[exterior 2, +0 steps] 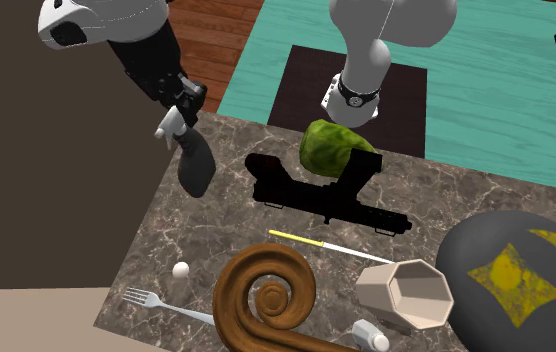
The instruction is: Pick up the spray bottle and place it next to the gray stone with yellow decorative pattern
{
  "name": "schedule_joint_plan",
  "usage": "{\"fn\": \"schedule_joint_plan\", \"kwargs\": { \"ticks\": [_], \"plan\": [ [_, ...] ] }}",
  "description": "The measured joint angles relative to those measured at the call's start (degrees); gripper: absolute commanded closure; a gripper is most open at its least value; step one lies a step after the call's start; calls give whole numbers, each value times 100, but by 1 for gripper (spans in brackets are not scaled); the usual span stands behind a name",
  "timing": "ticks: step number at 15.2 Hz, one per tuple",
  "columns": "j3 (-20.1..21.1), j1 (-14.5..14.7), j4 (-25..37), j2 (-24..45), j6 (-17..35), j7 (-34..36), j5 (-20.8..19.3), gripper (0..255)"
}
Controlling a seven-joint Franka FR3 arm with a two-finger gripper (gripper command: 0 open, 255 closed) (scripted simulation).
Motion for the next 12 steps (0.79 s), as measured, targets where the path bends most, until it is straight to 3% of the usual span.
{"fn": "schedule_joint_plan", "kwargs": {
  "ticks": [12],
  "plan": [
    [132, 26, 826, -121, -935, 84, -4, 255]
  ]
}}
